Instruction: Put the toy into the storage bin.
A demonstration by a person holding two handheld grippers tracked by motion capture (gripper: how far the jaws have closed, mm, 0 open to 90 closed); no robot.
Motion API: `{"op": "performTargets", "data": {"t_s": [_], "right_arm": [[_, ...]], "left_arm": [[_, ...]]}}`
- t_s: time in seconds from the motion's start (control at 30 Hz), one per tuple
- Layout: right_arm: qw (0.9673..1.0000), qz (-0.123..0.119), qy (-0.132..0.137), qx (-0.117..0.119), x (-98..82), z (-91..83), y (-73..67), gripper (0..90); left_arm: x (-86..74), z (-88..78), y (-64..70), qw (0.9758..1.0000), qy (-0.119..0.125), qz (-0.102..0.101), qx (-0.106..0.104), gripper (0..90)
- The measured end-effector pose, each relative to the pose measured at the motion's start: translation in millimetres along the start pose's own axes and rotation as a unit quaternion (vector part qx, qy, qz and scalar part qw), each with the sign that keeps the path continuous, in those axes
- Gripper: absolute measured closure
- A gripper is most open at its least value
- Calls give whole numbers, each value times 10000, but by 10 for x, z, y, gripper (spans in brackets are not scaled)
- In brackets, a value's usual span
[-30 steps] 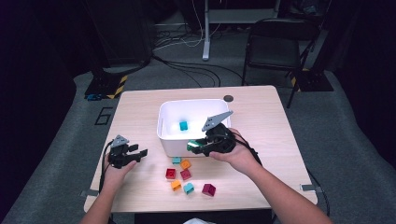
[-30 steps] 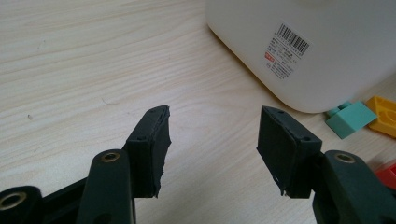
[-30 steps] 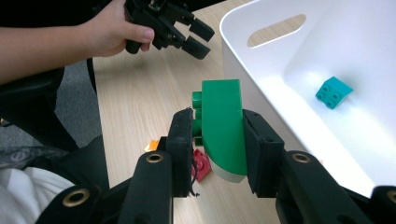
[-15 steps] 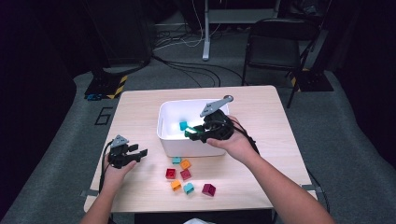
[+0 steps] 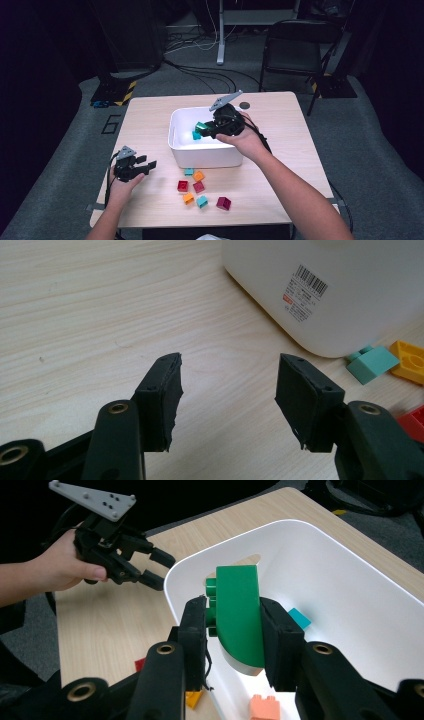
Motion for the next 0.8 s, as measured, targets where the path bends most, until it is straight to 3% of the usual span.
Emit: {"op": "performTargets", "data": {"t_s": [0.33,0.8], "right_arm": [[9999,86,-24,-54,139,271,154,663],[9996,133,-151,-203,150,628,401,663]], "left_arm": [[-42,-65,-30,10000,40,-68,56,434],[-46,-71,-55,9999,96,-118,73,433]]}}
Point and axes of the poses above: each handheld gripper's, and its own axes: z roughly forward along the jaws, x roughly out of its top, y roughly to its right, the point moved 10 cm from there along z, roughly forward along the jaws, and after that the axes turned 4 degrees about -y, right-handed, at the moved point
